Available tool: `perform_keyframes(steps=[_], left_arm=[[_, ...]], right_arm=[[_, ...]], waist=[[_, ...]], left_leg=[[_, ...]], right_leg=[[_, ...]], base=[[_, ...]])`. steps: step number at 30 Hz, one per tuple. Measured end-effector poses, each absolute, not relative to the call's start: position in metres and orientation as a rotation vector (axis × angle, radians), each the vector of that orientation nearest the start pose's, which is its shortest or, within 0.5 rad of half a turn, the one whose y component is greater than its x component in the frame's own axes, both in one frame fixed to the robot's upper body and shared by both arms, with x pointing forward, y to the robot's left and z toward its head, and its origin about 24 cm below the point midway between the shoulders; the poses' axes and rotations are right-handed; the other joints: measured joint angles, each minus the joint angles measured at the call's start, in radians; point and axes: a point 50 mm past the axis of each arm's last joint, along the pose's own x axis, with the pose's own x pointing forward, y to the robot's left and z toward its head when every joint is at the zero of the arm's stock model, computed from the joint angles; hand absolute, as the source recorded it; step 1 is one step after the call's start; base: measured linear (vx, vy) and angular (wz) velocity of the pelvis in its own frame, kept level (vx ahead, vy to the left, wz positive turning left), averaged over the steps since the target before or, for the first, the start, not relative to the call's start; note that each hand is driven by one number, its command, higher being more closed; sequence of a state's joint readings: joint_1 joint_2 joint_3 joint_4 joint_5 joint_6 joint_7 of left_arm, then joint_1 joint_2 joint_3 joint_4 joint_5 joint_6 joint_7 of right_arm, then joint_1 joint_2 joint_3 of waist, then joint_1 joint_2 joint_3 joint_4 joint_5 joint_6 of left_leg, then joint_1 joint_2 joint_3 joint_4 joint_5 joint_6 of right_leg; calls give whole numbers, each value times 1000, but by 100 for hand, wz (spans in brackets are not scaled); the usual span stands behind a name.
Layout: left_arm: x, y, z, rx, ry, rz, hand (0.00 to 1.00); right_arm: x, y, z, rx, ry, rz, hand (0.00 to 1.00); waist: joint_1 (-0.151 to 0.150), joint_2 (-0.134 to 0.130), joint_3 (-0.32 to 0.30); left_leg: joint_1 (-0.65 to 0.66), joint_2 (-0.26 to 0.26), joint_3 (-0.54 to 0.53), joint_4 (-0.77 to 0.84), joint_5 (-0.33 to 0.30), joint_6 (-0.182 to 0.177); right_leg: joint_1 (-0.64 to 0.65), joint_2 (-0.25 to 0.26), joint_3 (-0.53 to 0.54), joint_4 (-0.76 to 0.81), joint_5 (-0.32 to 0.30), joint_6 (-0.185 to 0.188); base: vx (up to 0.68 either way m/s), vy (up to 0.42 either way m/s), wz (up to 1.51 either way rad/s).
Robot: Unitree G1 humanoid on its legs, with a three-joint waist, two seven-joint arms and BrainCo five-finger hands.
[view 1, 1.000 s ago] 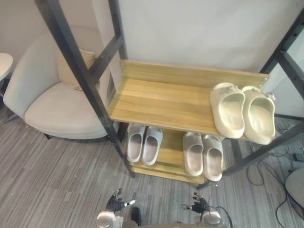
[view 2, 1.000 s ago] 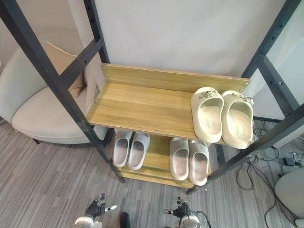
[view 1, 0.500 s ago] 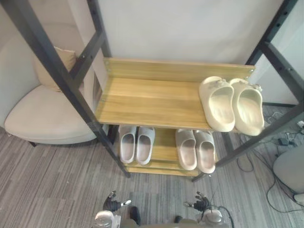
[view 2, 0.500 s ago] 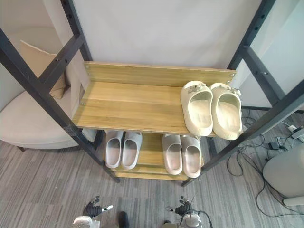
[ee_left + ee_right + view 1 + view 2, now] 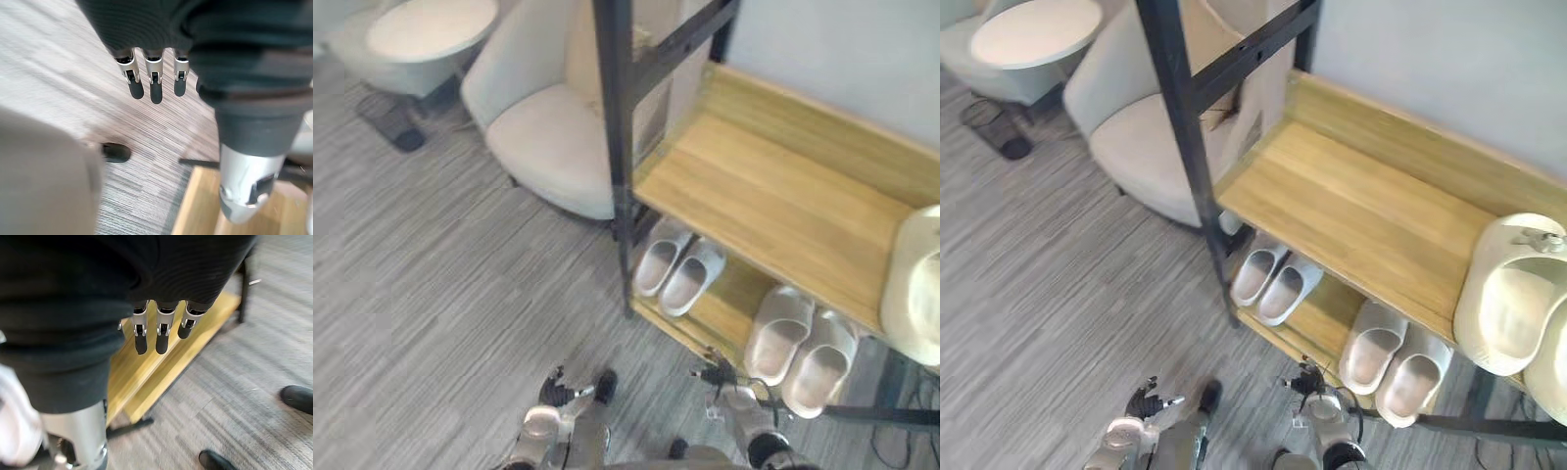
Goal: Organize the slippers on the shoe rack
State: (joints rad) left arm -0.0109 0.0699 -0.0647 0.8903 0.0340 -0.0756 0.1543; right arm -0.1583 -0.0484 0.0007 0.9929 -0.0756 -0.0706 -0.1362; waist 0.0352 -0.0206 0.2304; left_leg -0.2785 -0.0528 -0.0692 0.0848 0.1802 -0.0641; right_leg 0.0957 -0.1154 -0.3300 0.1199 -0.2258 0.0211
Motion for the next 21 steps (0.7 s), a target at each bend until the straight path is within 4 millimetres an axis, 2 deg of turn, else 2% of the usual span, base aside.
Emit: perform_keyframes(steps=[1,2,3,5,6,7,8,9,11,12,13,14,15,16,18,20,21], left_arm=[[172,170,-127,184,788,97,0],[174,170,-126,182,782,98,0],[174,170,-127,182,783,98,0],[173,168,-127,179,788,93,0],[170,166,-129,180,798,85,0],[175,164,-127,185,786,73,0],[176,163,-127,188,783,69,0],[176,161,-127,206,781,46,0],[171,163,-130,218,800,45,0],[170,163,-131,219,805,45,0],[160,165,-135,221,839,48,0],[157,167,-137,230,852,48,0],[154,168,-138,234,859,47,0],[152,170,-139,241,867,46,0],[150,169,-140,252,873,31,0],[150,168,-141,252,879,30,0],[148,169,-142,254,889,31,0]], right_arm=[[204,-166,-119,-184,758,-80,0],[201,-167,-120,-184,767,-84,0],[193,-167,-124,-179,790,-88,0],[186,-168,-127,-175,802,-97,0],[181,-170,-127,-170,800,-105,0],[177,-173,-129,-167,810,-122,0],[176,-174,-129,-163,814,-129,0],[169,-173,-132,-151,834,-136,0],[172,-171,-131,-148,826,-130,0],[173,-171,-131,-148,825,-129,0],[175,-169,-131,-150,830,-121,0],[173,-167,-133,-145,841,-115,0],[173,-166,-133,-146,845,-110,0],[173,-162,-134,-141,845,-102,0],[170,-162,-135,-136,849,-103,0],[168,-163,-136,-137,855,-106,0],[165,-163,-137,-136,865,-108,0]], waist=[[-1,4,4],[-1,-3,11],[-5,0,9],[-15,-3,8],[-35,17,0],[-47,19,1],[-47,14,0],[-48,-3,-4],[-41,-7,-7],[-42,-6,-8],[-41,-4,-9],[-44,3,-8],[-44,5,-8],[-45,9,-12],[-60,9,-19],[-59,5,-21],[-59,3,-26]], left_leg=[[-32,13,87,114,-81,39],[-59,55,229,328,-229,92],[-37,102,324,439,-319,97],[-1,157,402,514,-387,98],[26,228,479,544,-437,95],[23,216,504,524,-454,82],[24,207,501,511,-454,82],[56,140,454,403,-454,82],[76,56,385,298,-416,122],[79,49,380,289,-412,127],[102,11,347,241,-387,146],[120,-7,307,220,-376,152],[129,-14,293,208,-368,152],[154,-35,248,158,-338,148],[188,-69,161,58,-285,138],[209,-86,110,1,-252,121],[215,-98,80,-14,-242,112]], right_leg=[[3,3,-27,-4,-1,-1],[1,4,-74,13,-1,-2],[7,2,-114,29,-1,-2],[9,0,-165,44,-6,-3],[-2,-4,-215,91,-23,11],[-25,-11,-248,149,-47,31],[-28,-15,-249,158,-49,32],[-26,-40,-263,156,-52,38],[-31,-82,-260,194,-47,48],[-35,-91,-258,213,-47,49],[-86,-153,-240,370,-49,57],[-134,-177,-177,487,-61,61],[-154,-171,-134,516,-65,59],[-202,-135,-4,542,-76,63],[-249,-64,169,488,-89,78],[-264,-27,251,394,-86,74],[-255,-23,253,318,-66,51]], base=[[-120,-11,112],[-62,-44,94],[-51,-37,83],[-12,48,76],[6,164,132],[8,142,122],[-6,184,140],[-12,142,121],[-10,190,122],[-9,179,90],[-18,109,85],[-20,117,93],[-15,44,100],[14,10,102],[37,-23,132],[37,-67,106],[49,-116,94]])
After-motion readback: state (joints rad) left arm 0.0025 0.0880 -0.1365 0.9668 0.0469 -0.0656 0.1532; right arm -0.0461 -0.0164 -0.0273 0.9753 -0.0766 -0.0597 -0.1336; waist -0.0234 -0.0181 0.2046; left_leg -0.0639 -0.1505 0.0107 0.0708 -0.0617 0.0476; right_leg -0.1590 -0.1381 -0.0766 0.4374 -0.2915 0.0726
